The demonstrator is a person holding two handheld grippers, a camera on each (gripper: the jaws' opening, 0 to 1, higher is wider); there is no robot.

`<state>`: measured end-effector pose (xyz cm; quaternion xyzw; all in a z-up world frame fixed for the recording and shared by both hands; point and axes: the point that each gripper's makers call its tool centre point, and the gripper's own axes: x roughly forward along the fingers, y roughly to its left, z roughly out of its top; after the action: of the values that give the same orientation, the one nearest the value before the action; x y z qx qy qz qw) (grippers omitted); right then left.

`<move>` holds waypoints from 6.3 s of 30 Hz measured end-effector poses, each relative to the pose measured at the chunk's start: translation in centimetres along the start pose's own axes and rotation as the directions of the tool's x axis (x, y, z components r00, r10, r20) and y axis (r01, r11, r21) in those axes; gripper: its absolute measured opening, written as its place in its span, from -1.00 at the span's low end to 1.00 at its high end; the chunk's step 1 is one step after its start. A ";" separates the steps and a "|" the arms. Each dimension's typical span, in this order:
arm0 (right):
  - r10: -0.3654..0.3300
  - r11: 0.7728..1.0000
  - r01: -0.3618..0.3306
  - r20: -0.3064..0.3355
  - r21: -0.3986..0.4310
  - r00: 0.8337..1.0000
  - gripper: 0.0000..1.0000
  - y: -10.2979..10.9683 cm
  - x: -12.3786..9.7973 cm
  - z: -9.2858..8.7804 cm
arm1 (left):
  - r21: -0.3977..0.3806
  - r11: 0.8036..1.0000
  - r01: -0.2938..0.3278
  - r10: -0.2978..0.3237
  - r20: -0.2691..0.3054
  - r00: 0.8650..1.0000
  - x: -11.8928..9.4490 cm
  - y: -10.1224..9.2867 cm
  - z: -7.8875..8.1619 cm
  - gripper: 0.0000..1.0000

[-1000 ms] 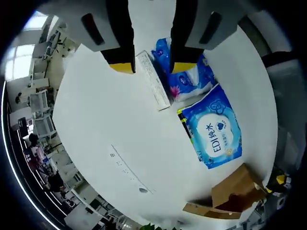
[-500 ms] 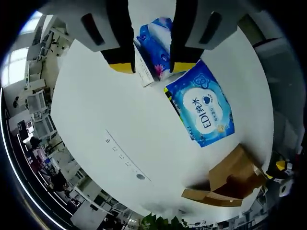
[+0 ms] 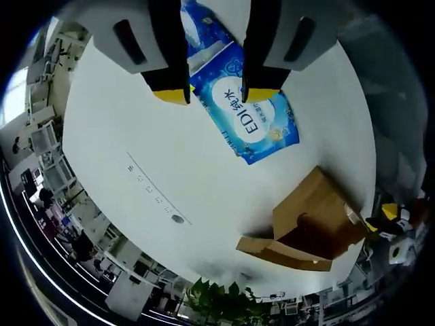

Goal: Operate the shoe box by opening the lid, removing the specified soft item, and placing it in the target area until the item is outside and the box remains undamaged.

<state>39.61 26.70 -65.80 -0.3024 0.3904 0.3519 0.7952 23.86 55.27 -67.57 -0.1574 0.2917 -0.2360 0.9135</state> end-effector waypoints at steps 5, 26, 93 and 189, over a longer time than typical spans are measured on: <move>0.020 0.999 -0.022 0.052 0.049 0.998 -0.42 1.9 0.0 1.5 | -0.004 1.000 0.017 -0.017 -0.002 1.000 0.1 -0.2 0.0 -0.21; -0.006 0.964 -0.052 0.217 0.261 0.976 -0.38 7.5 -0.2 2.6 | -0.060 0.997 0.048 -0.047 0.025 0.999 -0.3 -0.1 1.3 -0.21; -0.070 0.856 -0.092 0.292 0.509 0.954 -0.36 16.0 -1.1 -2.9 | 0.480 0.836 0.265 0.010 -0.497 0.868 1.2 8.5 1.0 -0.15; -0.037 0.832 -0.146 0.316 0.536 0.948 -0.42 17.9 -1.7 -4.0 | 0.502 0.731 0.461 -0.047 -0.638 0.769 2.8 5.7 1.1 -0.60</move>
<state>22.97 33.36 -70.10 0.0113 0.3527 0.2905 0.8894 28.46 58.76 -70.43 0.1997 0.4350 -0.4862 0.7311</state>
